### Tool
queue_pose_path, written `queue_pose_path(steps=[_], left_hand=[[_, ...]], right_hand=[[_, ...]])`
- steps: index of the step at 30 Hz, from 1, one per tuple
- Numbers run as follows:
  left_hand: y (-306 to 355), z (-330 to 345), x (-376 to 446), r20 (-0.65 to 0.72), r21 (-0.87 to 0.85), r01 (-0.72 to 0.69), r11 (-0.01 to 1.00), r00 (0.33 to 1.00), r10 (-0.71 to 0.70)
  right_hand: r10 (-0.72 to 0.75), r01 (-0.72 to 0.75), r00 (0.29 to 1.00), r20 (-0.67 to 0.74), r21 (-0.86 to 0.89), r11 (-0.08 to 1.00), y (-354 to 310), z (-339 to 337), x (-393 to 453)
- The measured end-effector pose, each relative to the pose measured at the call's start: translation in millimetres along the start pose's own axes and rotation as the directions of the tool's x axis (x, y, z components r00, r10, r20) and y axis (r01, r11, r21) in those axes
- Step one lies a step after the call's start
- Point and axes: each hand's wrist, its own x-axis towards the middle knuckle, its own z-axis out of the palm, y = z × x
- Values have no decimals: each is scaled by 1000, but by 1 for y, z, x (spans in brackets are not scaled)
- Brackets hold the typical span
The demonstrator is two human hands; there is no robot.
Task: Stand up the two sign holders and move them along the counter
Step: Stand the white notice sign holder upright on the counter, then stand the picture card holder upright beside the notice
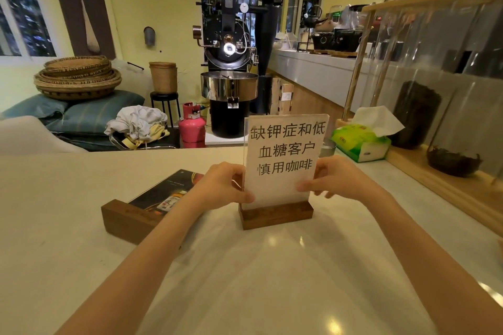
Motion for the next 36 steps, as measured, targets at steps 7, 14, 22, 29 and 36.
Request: queue_pose_path(steps=[7, 14, 22, 29, 36], left_hand=[[-3, -66, -25, 191, 198, 138, 970, 966, -177], [-25, -103, -49, -10, 115, 129, 985, 992, -129], [-99, -108, -47, -218, 201, 337, 920, 931, -293], [-122, -107, -45, -178, 156, 403, 902, 910, -376], [-124, -103, -43, -144, 93, 389, 917, 916, -374]], right_hand=[[29, -28, 976, 215, -7, 1000, -54, 16, -32], [-275, 98, 931, 240, 560, 822, -97, 85, -49], [51, -289, 941, 334, 717, 634, -112, 144, -10], [199, -417, 906, 373, 710, 567, -119, 153, -8], [118, -441, 891, 438, 775, 453, -121, 166, -9]])
